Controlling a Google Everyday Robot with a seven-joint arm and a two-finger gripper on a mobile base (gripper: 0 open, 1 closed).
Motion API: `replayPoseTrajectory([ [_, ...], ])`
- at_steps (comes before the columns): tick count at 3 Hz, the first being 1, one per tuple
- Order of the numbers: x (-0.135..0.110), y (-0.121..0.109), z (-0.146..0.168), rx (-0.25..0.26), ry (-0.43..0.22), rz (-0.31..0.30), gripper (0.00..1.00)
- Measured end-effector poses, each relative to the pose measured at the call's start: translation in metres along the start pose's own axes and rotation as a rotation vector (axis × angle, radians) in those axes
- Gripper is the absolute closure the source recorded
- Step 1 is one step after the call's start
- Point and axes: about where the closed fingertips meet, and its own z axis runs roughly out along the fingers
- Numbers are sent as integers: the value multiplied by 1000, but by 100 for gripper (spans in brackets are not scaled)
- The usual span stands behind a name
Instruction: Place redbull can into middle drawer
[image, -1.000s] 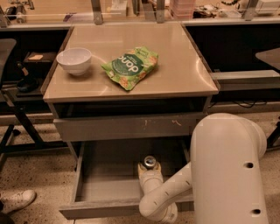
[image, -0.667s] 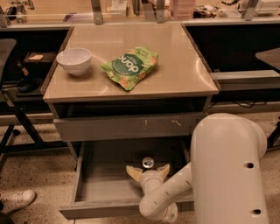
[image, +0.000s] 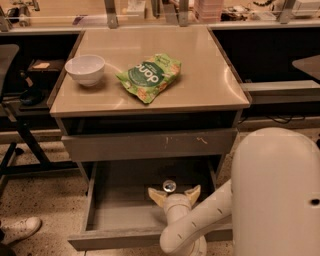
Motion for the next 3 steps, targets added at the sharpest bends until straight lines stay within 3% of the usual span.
replayPoseTrajectory([
  [2, -110, -58, -120, 255, -193, -180, 0],
  [3, -117, -52, -131, 280, -181, -172, 0],
])
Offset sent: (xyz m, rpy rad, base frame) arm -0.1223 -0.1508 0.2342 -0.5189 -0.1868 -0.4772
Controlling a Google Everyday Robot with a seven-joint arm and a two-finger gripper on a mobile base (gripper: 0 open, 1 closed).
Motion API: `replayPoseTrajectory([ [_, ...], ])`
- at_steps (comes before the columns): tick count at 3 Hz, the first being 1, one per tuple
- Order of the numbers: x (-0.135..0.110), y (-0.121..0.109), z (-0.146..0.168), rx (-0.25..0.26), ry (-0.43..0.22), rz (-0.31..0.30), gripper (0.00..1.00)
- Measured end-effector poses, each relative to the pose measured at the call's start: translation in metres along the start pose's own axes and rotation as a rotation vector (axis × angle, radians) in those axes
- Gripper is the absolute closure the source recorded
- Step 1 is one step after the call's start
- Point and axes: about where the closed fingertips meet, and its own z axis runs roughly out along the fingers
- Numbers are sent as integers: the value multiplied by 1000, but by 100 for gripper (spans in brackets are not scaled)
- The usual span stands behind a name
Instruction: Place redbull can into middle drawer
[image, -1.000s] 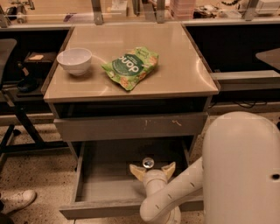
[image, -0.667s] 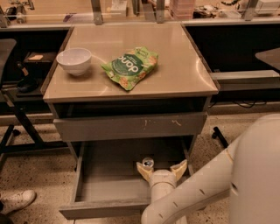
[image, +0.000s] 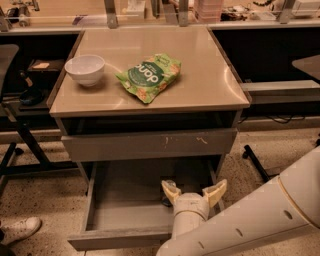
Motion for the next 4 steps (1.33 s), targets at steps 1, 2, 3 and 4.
replayPoseTrajectory([
  [1, 6, -16, 14, 41, 3, 7, 0],
  [2, 1, -144, 21, 349, 17, -26, 0],
  [3, -7, -326, -53, 800, 76, -80, 0],
  [4, -3, -469, -193, 1236, 209, -78, 0],
])
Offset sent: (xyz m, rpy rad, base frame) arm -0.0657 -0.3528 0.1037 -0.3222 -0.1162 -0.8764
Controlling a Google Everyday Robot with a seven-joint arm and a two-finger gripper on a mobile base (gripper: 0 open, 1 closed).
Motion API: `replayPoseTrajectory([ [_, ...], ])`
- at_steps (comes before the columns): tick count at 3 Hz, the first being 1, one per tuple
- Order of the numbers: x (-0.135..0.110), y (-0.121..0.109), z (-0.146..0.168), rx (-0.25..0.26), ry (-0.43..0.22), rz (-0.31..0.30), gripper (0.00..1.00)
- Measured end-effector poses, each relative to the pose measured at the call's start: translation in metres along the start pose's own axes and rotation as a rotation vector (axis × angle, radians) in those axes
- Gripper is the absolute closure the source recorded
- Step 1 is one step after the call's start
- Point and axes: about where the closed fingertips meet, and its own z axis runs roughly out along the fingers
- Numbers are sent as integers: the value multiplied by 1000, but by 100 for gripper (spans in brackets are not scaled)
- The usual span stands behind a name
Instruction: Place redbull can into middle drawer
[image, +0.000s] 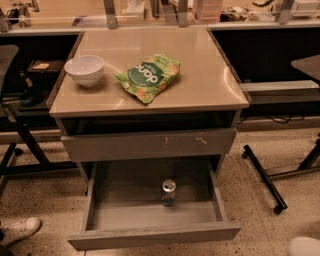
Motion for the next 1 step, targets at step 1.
replayPoseTrajectory([
  [1, 22, -37, 17, 68, 67, -14, 0],
])
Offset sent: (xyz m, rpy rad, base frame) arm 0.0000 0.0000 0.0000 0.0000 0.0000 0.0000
